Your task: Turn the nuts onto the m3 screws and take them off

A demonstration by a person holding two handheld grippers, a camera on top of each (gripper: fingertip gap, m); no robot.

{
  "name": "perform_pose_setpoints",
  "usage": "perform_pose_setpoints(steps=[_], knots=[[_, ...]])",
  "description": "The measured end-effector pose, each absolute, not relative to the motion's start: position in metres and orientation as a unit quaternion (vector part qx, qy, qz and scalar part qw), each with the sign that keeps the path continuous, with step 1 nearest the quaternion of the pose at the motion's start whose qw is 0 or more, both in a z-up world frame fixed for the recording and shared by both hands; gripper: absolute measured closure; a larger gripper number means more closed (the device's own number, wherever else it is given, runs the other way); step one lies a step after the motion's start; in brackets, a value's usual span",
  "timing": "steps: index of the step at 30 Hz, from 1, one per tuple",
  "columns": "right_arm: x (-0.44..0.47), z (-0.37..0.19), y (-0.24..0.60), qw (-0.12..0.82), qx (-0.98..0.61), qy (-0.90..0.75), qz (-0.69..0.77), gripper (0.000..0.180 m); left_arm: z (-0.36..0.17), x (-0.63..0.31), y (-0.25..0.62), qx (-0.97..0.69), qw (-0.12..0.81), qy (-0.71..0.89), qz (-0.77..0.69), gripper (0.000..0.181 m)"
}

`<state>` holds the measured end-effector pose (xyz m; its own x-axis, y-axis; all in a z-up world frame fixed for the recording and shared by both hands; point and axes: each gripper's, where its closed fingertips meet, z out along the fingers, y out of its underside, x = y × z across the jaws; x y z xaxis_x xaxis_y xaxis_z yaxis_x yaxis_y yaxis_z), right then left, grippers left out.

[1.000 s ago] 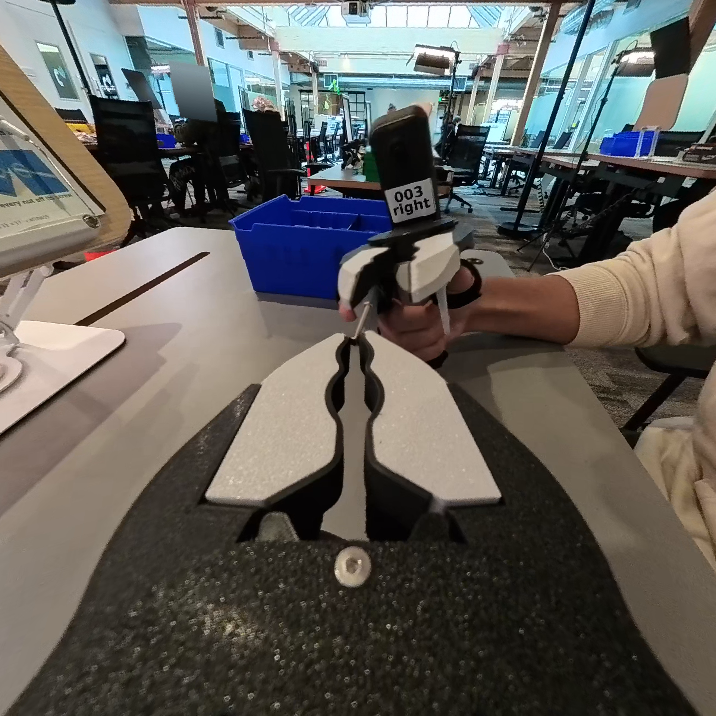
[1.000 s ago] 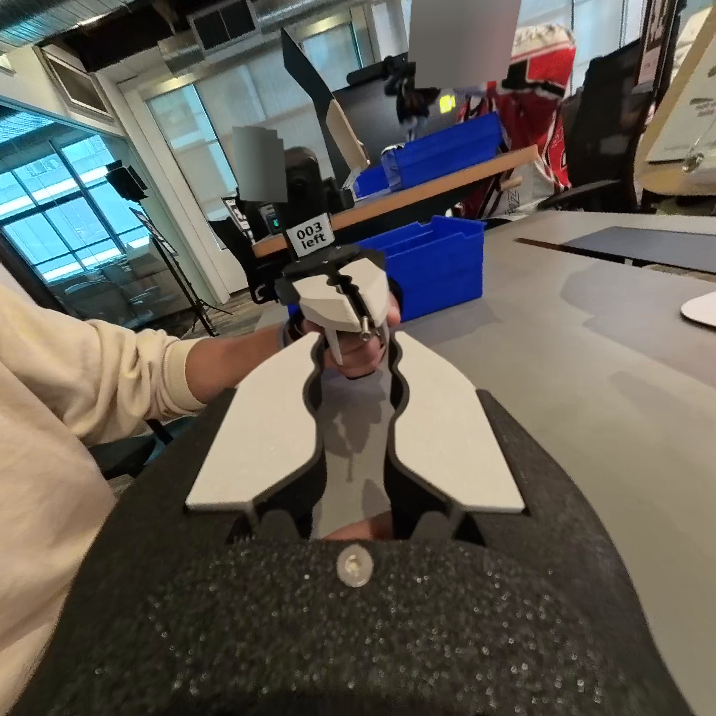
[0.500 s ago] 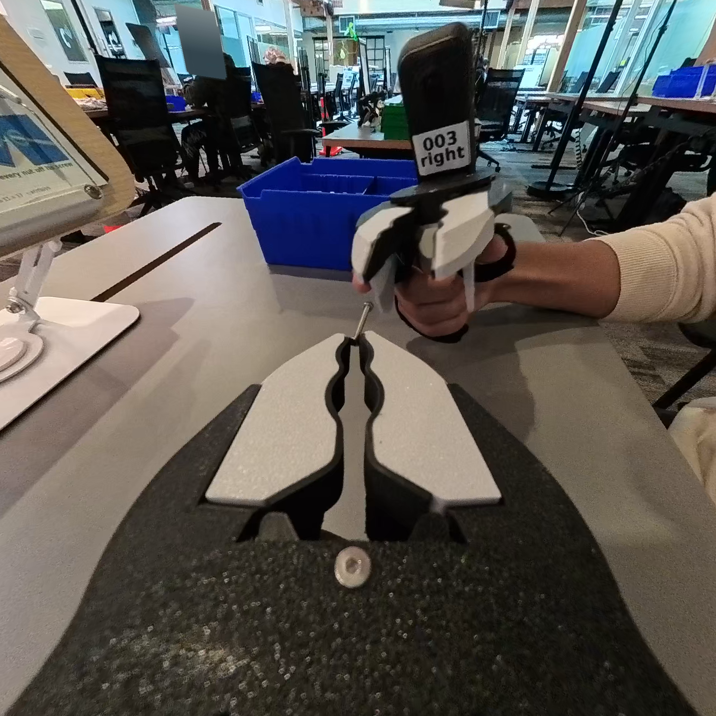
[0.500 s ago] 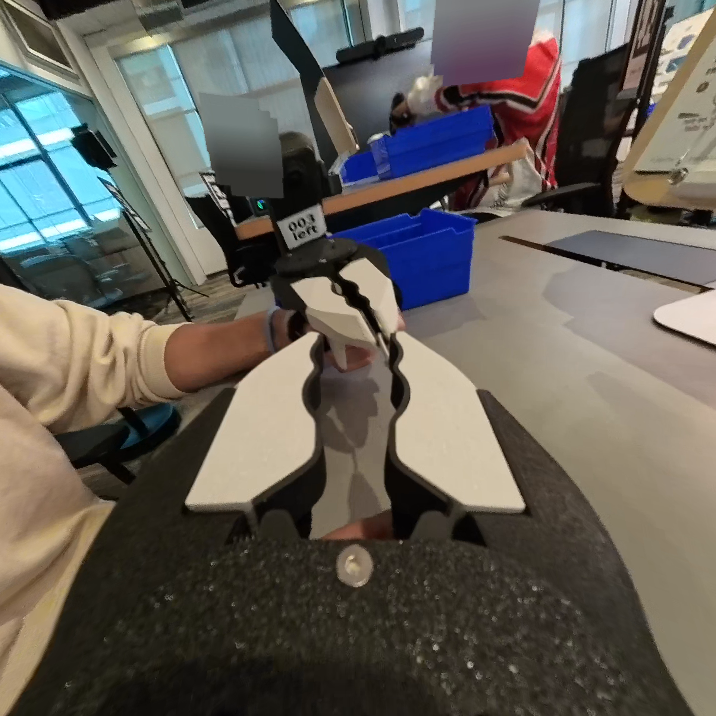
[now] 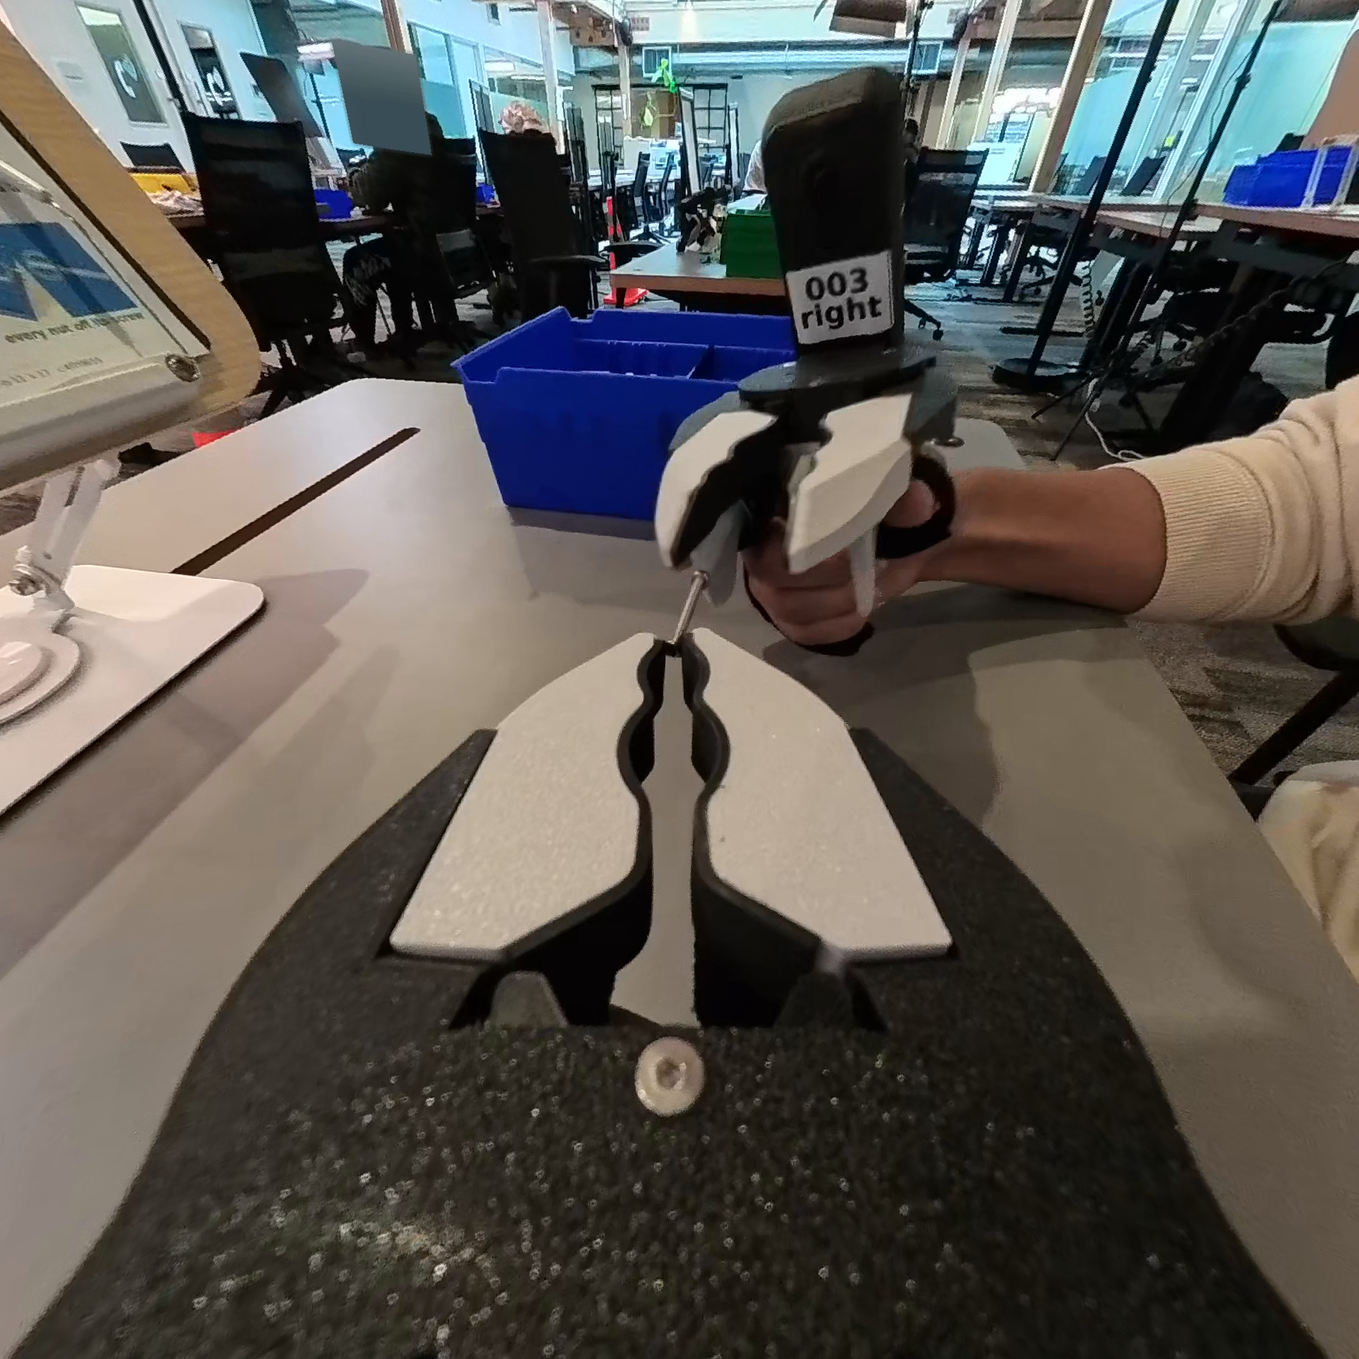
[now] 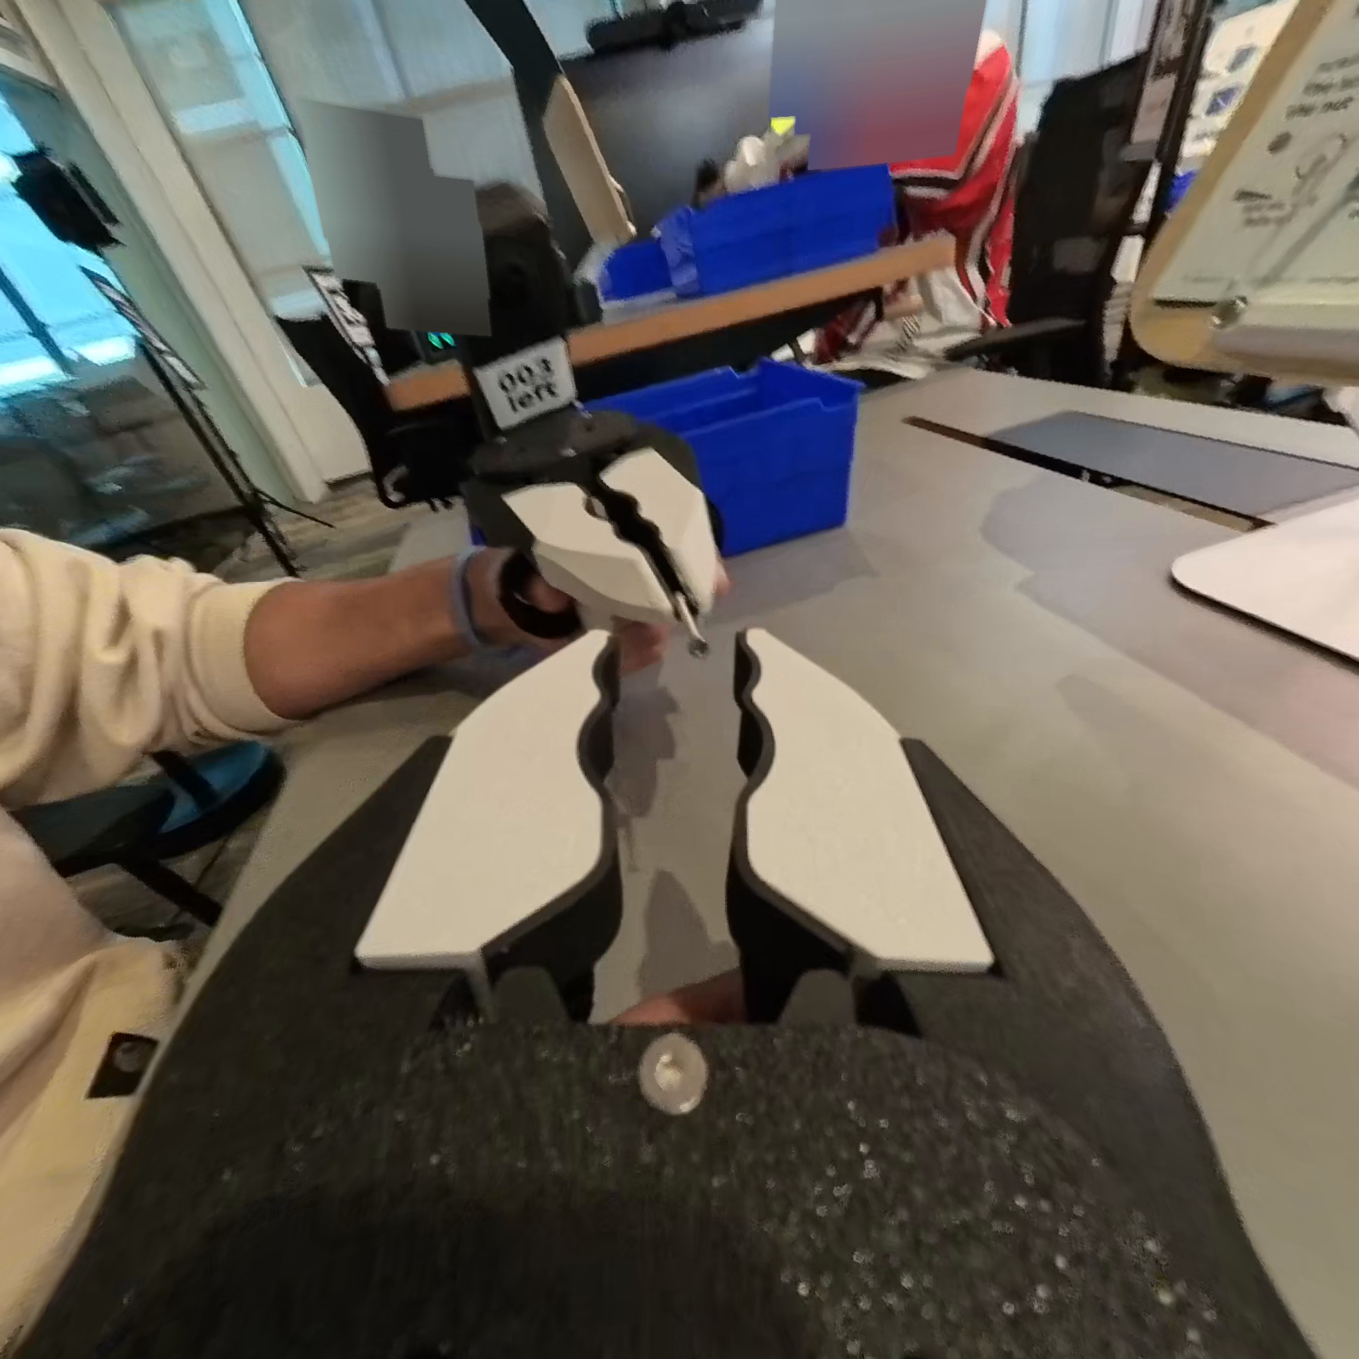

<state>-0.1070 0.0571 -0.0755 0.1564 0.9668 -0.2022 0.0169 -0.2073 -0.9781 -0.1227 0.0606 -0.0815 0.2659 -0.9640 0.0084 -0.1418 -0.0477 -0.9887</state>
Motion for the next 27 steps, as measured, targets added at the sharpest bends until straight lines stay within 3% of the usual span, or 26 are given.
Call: perform_pose_setpoints(steps=[8, 10, 21, 27], knots=[[-0.108, -0.079, 0.06, 0.467, -0.602, -0.406, 0.504, 0.162, -0.08, -0.12, 0.056, -0.599, 0.514, 0.462, -0.405, 0.177], [-0.107, -0.077, 0.057, 0.47, -0.595, -0.411, 0.505, 0.174, -0.081, -0.12, 0.056, -0.599, 0.514, 0.462, -0.405, 0.177], [-0.103, -0.075, 0.05, 0.526, -0.559, -0.481, 0.423, 0.174, -0.082, -0.123, 0.051, -0.6, 0.483, 0.464, -0.437, 0.177], [-0.068, -0.066, 0.106, 0.629, -0.626, -0.372, 0.272, 0.175, -0.07, -0.158, 0.102, -0.655, 0.576, 0.364, -0.327, 0.177]])
